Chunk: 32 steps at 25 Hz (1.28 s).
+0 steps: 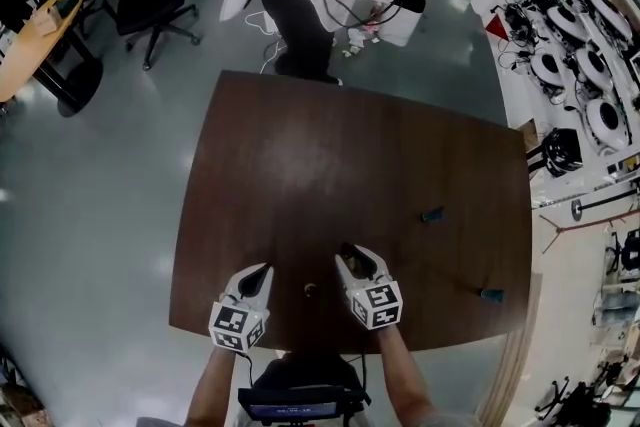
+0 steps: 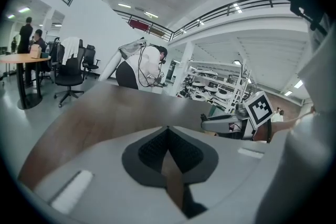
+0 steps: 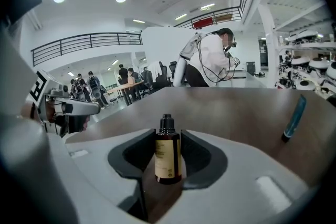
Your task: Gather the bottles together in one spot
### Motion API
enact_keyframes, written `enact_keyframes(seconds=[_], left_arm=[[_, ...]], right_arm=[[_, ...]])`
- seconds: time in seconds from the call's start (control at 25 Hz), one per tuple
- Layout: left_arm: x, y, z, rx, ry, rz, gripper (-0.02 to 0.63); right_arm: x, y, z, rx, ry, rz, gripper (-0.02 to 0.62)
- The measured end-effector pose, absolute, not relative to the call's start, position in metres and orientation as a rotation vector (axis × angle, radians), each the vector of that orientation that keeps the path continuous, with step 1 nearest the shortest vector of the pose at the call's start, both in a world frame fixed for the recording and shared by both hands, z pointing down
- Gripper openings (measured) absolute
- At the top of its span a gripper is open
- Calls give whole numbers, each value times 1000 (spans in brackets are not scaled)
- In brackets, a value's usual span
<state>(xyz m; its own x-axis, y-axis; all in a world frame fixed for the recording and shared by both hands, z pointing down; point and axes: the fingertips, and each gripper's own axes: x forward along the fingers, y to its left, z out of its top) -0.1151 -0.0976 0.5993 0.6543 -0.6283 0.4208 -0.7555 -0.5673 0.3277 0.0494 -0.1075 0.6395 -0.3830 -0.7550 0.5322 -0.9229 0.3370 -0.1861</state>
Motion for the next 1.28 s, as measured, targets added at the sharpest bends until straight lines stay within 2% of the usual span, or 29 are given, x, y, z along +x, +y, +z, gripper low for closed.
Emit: enact_keyframes(seconds=[0.88,1.28], left_arm=[[-102,-50,610,2410,-1041,389,2],[-101,-38,623,2421,-1041,382,2]], right_arm=[[39,-40,656,1499,-2355,669,150],[26,-36,653,1517,-2461,562,136]])
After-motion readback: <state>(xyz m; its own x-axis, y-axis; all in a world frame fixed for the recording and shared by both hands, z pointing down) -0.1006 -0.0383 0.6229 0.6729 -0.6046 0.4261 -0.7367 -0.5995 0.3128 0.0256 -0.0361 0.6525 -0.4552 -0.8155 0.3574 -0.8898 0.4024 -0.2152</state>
